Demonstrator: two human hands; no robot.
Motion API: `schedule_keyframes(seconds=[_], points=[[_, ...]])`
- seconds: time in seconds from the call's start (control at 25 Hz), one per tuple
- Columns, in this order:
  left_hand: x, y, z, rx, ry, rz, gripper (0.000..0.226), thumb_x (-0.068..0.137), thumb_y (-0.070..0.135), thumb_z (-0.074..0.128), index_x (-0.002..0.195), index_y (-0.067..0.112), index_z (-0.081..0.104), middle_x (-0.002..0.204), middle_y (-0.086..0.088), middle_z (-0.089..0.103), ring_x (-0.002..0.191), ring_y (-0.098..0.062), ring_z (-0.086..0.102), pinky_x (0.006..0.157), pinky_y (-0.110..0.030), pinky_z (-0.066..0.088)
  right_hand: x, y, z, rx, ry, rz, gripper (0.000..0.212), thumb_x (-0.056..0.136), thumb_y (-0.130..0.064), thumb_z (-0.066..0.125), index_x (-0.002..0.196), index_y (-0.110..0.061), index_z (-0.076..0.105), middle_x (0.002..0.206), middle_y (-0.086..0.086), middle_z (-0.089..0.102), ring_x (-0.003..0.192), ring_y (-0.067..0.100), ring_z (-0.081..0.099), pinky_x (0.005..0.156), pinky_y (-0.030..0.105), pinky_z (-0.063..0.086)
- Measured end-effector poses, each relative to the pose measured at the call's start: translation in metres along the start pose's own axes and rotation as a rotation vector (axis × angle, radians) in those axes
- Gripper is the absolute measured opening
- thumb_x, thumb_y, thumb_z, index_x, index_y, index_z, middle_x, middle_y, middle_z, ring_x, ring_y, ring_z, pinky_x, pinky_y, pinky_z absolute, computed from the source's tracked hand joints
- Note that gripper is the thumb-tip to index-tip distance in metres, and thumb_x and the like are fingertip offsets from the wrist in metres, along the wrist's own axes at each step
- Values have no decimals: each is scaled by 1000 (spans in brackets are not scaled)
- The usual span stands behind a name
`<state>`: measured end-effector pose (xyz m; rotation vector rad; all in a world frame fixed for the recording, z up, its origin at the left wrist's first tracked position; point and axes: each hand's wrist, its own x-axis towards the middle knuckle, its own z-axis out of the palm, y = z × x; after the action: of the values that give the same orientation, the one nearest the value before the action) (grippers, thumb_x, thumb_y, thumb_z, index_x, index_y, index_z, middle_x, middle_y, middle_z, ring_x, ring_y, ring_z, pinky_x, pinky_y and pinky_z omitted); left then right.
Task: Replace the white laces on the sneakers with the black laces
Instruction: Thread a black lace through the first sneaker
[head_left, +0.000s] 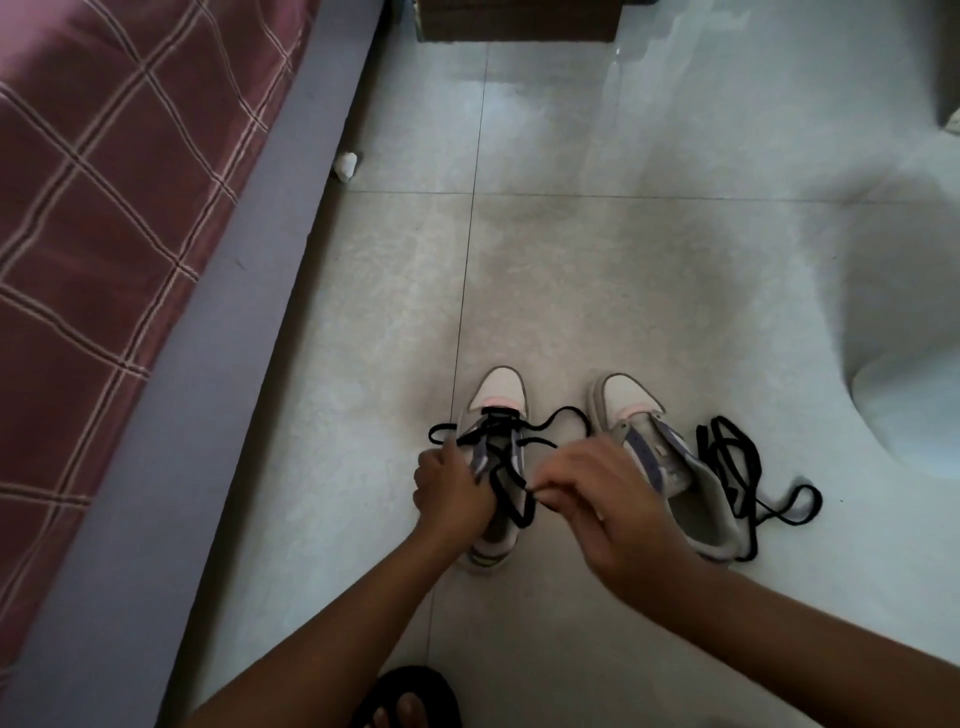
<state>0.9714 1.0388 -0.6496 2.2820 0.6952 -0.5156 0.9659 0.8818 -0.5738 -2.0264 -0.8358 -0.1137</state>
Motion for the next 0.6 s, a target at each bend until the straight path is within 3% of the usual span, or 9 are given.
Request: schedule_keyframes(seconds=[0.08, 0.2, 0.28, 0.36, 0.48, 0.6], points=[[-18, -1, -22, -351, 93, 265, 24, 96, 26, 50, 121, 26, 51, 128, 1, 52, 113, -12, 52, 88, -18, 44, 12, 7, -8, 84, 28, 212, 14, 89, -22, 54, 85, -14, 65, 86, -9, 60, 84, 9, 51, 80, 17, 38], [-55, 20, -54, -602, -60, 545, 18, 87, 42, 54, 103, 37, 63, 94, 15, 69, 84, 0, 64, 65, -9, 47, 23, 5, -8, 281, 36, 388, 12, 88, -20, 59, 83, -31, 62, 83, -14, 61, 82, 6, 57, 75, 15, 43], [-65, 29, -59, -685, -91, 551, 16, 79, 37, 61, 92, 32, 68, 80, 11, 72, 70, -2, 66, 58, -11, 48, 30, 1, -10, 441, 83, 479, 23, 87, -10, 62, 82, -33, 64, 80, -13, 64, 72, 2, 60, 67, 13, 45], [-67, 36, -59, -738, -44, 520, 9, 77, 28, 64, 83, 25, 70, 73, 6, 72, 63, -4, 65, 56, -12, 47, 37, 0, -12, 589, 91, 557, 20, 83, -8, 66, 82, -27, 69, 75, -12, 67, 63, 0, 60, 62, 12, 47], [-66, 38, -58, -755, -43, 492, 8, 83, 13, 64, 81, 20, 69, 70, 5, 71, 59, -3, 64, 55, -13, 47, 41, -4, -15, 809, 62, 700, 10, 72, -21, 69, 80, -21, 76, 70, -3, 71, 59, 5, 61, 60, 16, 50], [-67, 38, -58, -760, -66, 510, 8, 82, 19, 64, 79, 23, 69, 71, 5, 72, 61, -4, 65, 56, -12, 47, 41, -5, -18, 850, 26, 727, 15, 69, -24, 69, 82, -20, 76, 74, -2, 72, 63, 5, 63, 61, 16, 51]])
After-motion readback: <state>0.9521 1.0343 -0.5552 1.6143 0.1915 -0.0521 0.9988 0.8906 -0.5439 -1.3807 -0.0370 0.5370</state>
